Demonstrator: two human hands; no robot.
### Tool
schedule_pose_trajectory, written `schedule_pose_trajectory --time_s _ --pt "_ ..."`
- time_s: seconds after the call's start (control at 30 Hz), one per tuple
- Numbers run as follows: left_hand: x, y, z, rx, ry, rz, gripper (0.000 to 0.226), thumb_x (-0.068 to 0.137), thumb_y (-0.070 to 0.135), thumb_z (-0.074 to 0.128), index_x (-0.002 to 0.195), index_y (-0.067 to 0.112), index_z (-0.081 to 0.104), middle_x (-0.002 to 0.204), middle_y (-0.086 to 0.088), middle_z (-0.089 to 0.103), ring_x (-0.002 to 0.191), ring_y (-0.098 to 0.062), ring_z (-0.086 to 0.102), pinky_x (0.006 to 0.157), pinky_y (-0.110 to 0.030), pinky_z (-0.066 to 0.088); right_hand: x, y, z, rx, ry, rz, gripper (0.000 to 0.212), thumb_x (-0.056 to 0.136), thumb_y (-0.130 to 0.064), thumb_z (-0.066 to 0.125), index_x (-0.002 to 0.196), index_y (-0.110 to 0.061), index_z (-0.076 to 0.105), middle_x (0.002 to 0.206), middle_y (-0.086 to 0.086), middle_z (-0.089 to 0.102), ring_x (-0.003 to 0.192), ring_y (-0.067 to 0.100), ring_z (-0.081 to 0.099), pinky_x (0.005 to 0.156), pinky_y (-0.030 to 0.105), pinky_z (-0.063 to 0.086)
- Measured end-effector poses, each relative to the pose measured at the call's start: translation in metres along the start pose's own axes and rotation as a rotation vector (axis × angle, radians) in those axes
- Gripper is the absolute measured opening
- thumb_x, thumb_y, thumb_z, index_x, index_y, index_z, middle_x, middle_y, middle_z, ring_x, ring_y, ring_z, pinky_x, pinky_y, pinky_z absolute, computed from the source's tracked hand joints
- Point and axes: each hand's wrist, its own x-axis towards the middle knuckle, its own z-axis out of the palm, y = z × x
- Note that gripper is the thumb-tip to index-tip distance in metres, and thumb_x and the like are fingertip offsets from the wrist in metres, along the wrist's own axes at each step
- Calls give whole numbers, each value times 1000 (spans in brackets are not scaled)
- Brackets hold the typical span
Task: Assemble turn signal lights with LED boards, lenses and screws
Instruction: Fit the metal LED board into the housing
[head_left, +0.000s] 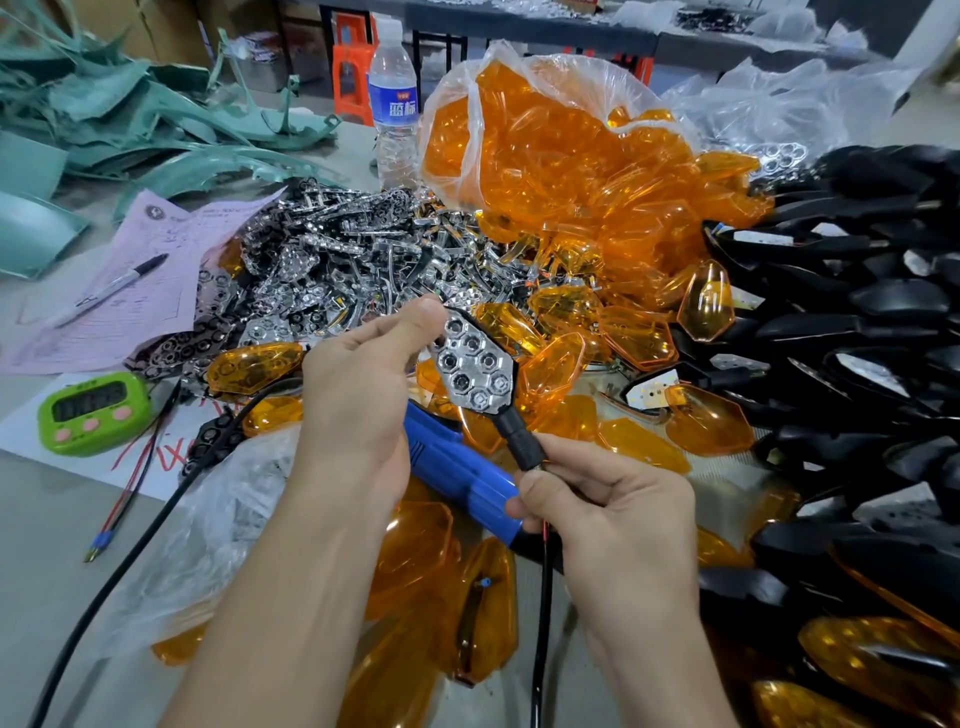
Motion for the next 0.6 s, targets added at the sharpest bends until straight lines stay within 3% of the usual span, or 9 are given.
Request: schedule_pose_trajectory --time_s 0.13,0.2,0.3,0.4,0.53,0.6 --pt "1 -1 0 -19 17 -2 8 84 22 79 89 16 79 105 7 80 104 -6 72 98 -27 43 -1 0 1 -13 -11 -18 46 82 2 80 87 -44 74 75 -5 79 66 17 76 62 24 61" --pt "0 -2 1 -25 7 32 2 84 18 79 84 19 81 105 10 80 101 0 72 100 -26 44 -1 0 1 -15 -2 -22 48 83 2 80 86 -46 75 76 -5 79 68 17 76 65 28 62" --pt "-1 -6 3 29 17 209 22 85 10 81 71 28 83 103 10 80 100 -3 74 86 -19 56 -2 0 3 11 1 -34 53 84 2 79 88 -51 79 78 -5 79 71 21 77 68 36 63" --pt "-3 -10 5 79 -9 329 23 85 11 83 83 34 84 106 12 79 99 -3 74 78 -13 56 -2 -2 3 75 -25 -49 64 85 5 76 91 -59 76 78 -1 79 69 23 76 64 29 61" --pt "-3 -15 5 202 -17 397 26 86 24 82 100 46 80 102 14 80 94 -3 74 79 -16 57 -1 0 -1 126 -17 -34 49 85 8 75 88 -41 82 77 4 79 66 23 76 60 24 59" --pt "-4 -18 7 284 -36 417 27 88 30 78 106 50 78 94 10 80 83 -4 73 71 -19 57 0 0 -1 170 -12 -15 43 85 10 74 90 -32 80 76 7 79 63 24 75 58 23 58"
